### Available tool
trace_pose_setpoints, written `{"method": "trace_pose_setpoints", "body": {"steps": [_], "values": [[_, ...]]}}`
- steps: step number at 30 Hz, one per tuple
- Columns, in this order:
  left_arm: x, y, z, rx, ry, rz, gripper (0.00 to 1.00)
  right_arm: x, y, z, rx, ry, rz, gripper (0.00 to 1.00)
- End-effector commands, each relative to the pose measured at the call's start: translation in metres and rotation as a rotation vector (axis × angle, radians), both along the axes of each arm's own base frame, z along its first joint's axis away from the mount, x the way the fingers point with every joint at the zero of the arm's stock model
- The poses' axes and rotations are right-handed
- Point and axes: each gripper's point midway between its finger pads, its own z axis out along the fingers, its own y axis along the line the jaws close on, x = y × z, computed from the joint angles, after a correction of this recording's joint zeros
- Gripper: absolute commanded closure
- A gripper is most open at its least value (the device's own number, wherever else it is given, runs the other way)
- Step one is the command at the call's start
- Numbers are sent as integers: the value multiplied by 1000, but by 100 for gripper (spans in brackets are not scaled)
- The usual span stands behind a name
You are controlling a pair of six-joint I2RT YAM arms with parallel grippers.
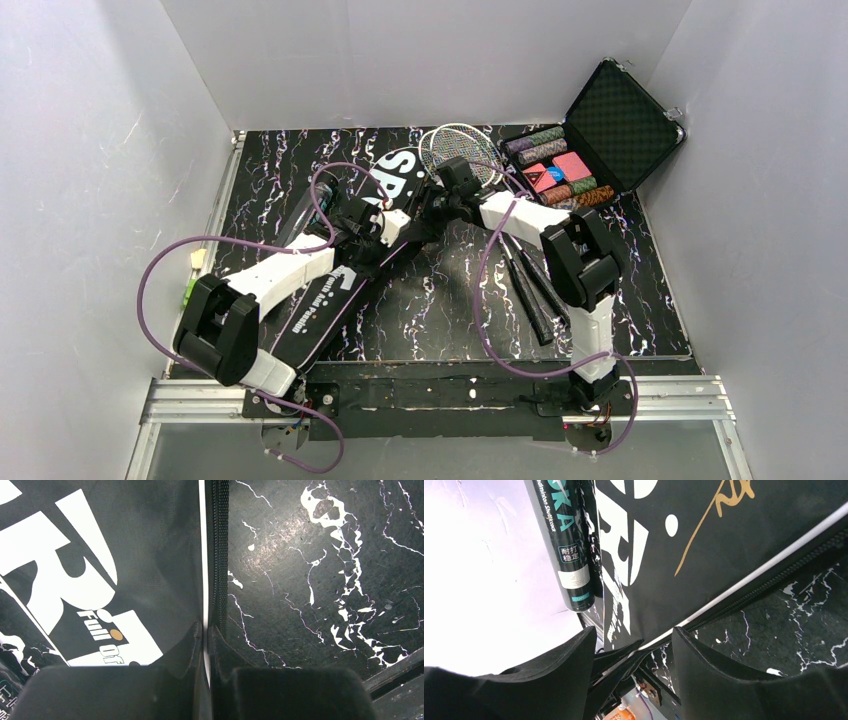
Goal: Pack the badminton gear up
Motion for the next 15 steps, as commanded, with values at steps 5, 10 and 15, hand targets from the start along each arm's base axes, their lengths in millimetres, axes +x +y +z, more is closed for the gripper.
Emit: {"method": "trace_pose_setpoints", "body": {"steps": [5,10,15], "values": [[5,-7,35,-58,-61,-1,100,2,14,8,62,15,9,36],[6,-5,37,-42,-62,5,91,-13,0,8,47,0,8,35],[5,-3,28,-24,-34,12,89,-24,-8,3,46,12,4,34]]}}
